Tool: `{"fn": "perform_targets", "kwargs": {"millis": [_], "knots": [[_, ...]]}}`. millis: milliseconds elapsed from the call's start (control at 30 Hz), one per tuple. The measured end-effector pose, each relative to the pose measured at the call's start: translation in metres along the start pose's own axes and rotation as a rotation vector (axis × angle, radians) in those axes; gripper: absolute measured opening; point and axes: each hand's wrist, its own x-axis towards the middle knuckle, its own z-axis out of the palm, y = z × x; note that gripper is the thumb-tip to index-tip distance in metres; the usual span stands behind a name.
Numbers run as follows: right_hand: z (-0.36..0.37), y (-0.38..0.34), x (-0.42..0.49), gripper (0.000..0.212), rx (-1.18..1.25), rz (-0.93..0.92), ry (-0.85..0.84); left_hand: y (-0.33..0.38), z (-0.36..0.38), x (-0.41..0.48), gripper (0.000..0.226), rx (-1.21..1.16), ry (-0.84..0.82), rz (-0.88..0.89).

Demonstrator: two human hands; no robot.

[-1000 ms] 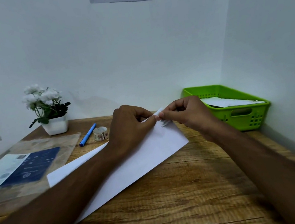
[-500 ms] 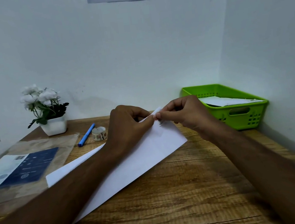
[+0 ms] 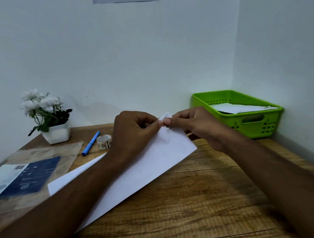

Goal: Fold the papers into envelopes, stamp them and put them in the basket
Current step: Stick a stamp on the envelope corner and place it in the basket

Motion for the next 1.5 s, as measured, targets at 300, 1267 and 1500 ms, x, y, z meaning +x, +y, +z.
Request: {"fn": "perform_targets", "kwargs": {"millis": [300,1267,1500], "knots": [[0.002,0.001,-0.001,0.019,-0.015,-0.017,-0.042,0.000,0.000,0.000,0.012,-0.056,-0.052,-0.140],[-0.003,0.010,0.008,0.025,-0.041,0.054,-0.145,-0.010,-0.005,0.008,0.019,0.202,-0.188,0.036],[-0.011,0.006,0.012,0.017,0.177,-0.043,0.230,-0.005,-0.010,0.006,0.013,0.444,0.060,0.432]]}}
